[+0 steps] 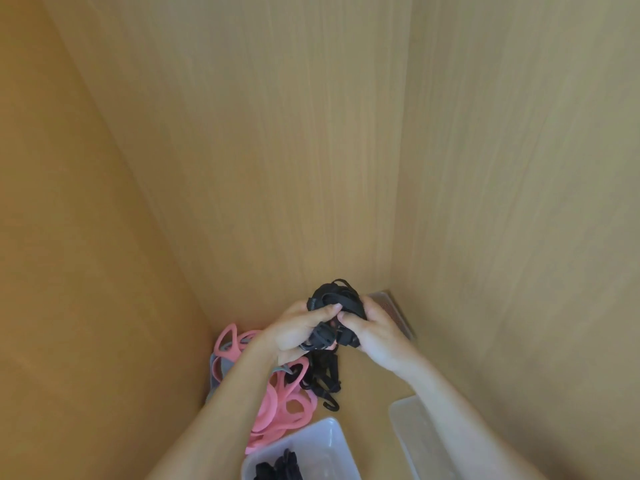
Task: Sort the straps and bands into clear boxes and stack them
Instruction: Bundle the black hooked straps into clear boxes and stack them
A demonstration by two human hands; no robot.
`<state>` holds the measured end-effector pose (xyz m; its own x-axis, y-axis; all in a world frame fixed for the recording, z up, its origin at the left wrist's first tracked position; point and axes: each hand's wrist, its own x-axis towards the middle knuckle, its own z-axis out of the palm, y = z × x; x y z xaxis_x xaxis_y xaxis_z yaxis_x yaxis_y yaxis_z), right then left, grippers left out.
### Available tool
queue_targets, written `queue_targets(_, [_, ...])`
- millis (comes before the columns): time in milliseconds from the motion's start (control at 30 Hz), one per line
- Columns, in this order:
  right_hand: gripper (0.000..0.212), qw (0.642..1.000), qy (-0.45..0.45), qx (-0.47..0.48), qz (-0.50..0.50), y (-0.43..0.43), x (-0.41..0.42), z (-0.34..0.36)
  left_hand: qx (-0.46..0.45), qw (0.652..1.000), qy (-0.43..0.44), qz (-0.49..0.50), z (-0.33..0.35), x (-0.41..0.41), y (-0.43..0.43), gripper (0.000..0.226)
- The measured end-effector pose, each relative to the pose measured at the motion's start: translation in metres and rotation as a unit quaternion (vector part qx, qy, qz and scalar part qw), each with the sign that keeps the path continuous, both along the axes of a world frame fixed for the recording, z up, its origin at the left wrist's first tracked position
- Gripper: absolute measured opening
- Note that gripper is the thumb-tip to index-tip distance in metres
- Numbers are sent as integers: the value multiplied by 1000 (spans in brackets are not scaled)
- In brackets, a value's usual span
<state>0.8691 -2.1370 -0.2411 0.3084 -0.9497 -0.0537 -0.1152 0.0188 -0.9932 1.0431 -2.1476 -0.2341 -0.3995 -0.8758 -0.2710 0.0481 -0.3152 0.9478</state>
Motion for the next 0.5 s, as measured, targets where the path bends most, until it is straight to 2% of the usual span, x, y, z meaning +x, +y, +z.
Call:
queue_targets(100, [19, 995, 63, -70, -36, 8, 7, 1, -2, 999, 26, 47, -2, -6, 3, 17])
queue_targets(200, [52, 991, 92, -99, -17, 15, 7, 0, -17, 996, 30, 79, 0, -11, 7, 15])
queue_targets(233, [54, 990, 89, -105, -27, 16, 8, -1, -19, 995, 33, 95, 0, -14, 8, 17])
queue_targets(333, [29, 982, 65, -127, -122, 13, 17, -6, -20, 989, 35, 143, 1, -26, 12, 23])
queue_targets(500, [41, 963, 46, -113, -238, 10, 27, -15, -21, 989, 71, 129, 8, -40, 21, 20])
